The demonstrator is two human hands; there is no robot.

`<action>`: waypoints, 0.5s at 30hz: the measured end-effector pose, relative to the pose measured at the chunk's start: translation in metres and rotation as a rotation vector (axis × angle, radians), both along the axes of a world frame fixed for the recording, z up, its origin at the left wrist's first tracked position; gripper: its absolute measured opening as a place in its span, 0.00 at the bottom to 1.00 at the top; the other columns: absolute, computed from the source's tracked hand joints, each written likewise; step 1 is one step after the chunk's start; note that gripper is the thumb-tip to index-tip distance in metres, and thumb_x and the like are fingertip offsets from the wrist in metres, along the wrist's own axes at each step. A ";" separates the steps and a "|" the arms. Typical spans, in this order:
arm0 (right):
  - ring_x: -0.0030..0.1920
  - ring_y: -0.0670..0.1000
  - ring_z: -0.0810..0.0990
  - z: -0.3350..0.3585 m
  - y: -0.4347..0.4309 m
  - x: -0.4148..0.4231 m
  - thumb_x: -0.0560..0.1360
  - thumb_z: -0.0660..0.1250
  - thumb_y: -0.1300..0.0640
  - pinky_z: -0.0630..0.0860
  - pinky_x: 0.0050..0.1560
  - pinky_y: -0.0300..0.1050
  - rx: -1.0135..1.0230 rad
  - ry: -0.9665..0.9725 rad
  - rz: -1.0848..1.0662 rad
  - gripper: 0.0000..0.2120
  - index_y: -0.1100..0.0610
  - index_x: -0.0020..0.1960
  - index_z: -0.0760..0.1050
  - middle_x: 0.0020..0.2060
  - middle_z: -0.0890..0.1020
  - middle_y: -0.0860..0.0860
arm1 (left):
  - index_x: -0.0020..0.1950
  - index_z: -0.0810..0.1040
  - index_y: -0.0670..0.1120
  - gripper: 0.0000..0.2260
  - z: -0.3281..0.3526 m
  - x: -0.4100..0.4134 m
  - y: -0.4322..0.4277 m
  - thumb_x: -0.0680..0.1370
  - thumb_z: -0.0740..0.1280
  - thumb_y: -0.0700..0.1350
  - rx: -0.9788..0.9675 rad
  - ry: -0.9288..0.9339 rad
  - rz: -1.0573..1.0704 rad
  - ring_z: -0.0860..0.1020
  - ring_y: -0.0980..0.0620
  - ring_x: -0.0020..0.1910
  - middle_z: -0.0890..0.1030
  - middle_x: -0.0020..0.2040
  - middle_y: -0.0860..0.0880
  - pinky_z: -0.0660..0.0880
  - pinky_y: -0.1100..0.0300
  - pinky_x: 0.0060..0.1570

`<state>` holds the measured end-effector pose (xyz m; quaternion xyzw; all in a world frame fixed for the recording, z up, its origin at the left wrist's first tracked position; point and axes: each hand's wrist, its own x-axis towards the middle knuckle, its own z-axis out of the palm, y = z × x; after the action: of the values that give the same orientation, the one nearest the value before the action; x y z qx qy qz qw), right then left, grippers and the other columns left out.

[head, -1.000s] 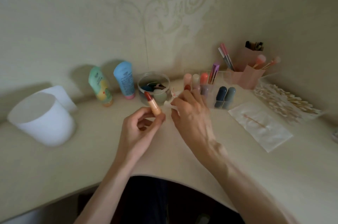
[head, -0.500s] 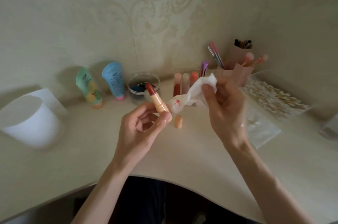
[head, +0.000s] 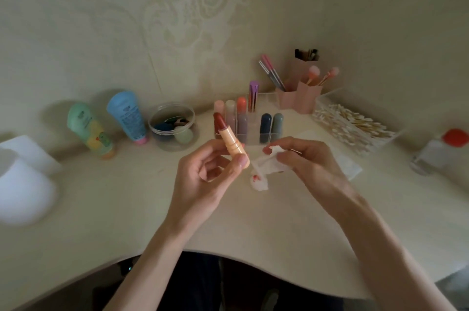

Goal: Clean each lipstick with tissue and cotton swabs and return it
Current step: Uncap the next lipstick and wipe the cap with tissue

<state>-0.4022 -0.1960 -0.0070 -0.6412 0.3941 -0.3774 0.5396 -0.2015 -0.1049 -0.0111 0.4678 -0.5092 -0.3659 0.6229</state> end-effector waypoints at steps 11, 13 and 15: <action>0.43 0.54 0.79 -0.004 0.001 -0.008 0.70 0.78 0.67 0.81 0.49 0.57 -0.001 -0.036 0.105 0.22 0.50 0.60 0.80 0.52 0.78 0.55 | 0.57 0.83 0.42 0.10 -0.005 -0.009 -0.005 0.77 0.73 0.44 0.040 -0.004 -0.046 0.80 0.57 0.39 0.86 0.46 0.48 0.76 0.63 0.44; 0.45 0.52 0.81 -0.003 0.001 -0.008 0.70 0.80 0.70 0.81 0.51 0.54 -0.021 -0.070 0.041 0.23 0.52 0.59 0.82 0.49 0.81 0.53 | 0.58 0.84 0.42 0.10 -0.008 -0.009 -0.004 0.78 0.72 0.44 0.054 -0.012 -0.074 0.80 0.58 0.39 0.86 0.46 0.48 0.76 0.64 0.43; 0.48 0.49 0.83 -0.002 0.002 -0.008 0.68 0.81 0.68 0.80 0.52 0.46 -0.070 -0.103 -0.044 0.22 0.55 0.59 0.83 0.48 0.85 0.50 | 0.60 0.84 0.43 0.11 -0.011 -0.009 -0.003 0.78 0.71 0.44 0.071 -0.011 -0.103 0.79 0.58 0.39 0.86 0.45 0.48 0.73 0.66 0.41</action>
<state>-0.4103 -0.1945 -0.0085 -0.6307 0.3661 -0.4353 0.5279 -0.2109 -0.1082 -0.0225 0.4648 -0.5229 -0.4127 0.5832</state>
